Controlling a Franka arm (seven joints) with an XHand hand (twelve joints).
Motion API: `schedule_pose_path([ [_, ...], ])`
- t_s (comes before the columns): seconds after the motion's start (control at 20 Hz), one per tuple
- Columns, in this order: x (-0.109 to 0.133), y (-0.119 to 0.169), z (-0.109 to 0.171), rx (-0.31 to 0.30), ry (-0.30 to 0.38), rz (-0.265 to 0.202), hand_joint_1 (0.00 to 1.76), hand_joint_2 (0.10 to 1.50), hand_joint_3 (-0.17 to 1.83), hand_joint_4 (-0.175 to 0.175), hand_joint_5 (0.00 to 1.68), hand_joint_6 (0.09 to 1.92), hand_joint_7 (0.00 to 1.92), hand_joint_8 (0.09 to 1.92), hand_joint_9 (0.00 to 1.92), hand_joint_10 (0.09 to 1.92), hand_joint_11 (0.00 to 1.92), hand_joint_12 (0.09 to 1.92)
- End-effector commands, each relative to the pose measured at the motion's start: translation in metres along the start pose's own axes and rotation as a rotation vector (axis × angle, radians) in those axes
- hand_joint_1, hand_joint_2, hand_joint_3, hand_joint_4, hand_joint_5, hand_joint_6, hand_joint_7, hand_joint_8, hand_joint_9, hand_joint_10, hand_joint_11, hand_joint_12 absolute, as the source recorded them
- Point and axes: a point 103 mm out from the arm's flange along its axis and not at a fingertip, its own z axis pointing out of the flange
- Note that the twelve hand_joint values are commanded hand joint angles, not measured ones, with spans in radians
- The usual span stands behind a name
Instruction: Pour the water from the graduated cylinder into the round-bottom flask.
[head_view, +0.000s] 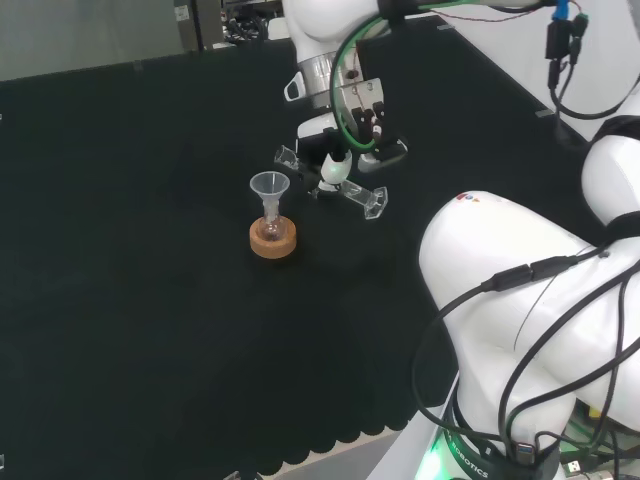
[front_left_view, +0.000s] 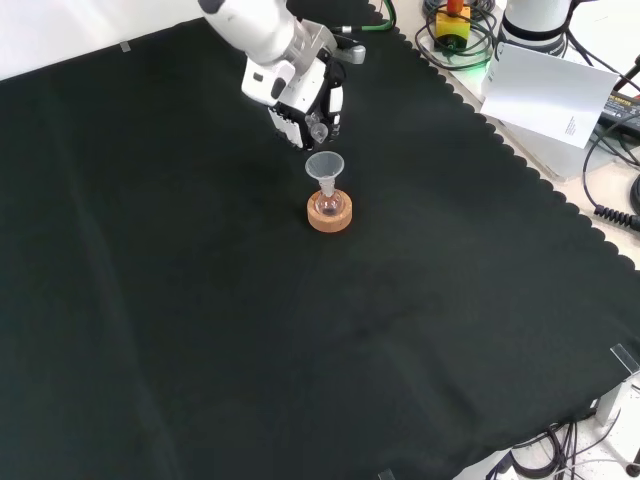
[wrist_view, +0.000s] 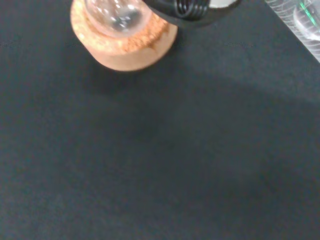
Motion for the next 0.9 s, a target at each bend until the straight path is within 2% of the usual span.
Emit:
schedule_pose_path([
  [0.05, -0.018, -0.004, -0.003, 0.089, -0.069, 0.112, 1.40, 1.01, 0.00, -0.097, 1.10, 0.84, 1.15, 0.76, 1.28, 0.49, 1.14, 0.79],
  [0.65, -0.009, -0.004, -0.010, 0.163, -0.136, 0.129, 1.40, 1.01, 0.00, -0.097, 1.11, 0.84, 1.15, 0.75, 1.28, 0.50, 1.13, 0.78],
  [0.9, 0.002, -0.001, -0.010, 0.208, -0.223, 0.161, 1.40, 1.01, 0.00, -0.097, 1.11, 0.84, 1.15, 0.75, 1.27, 0.51, 1.13, 0.78],
])
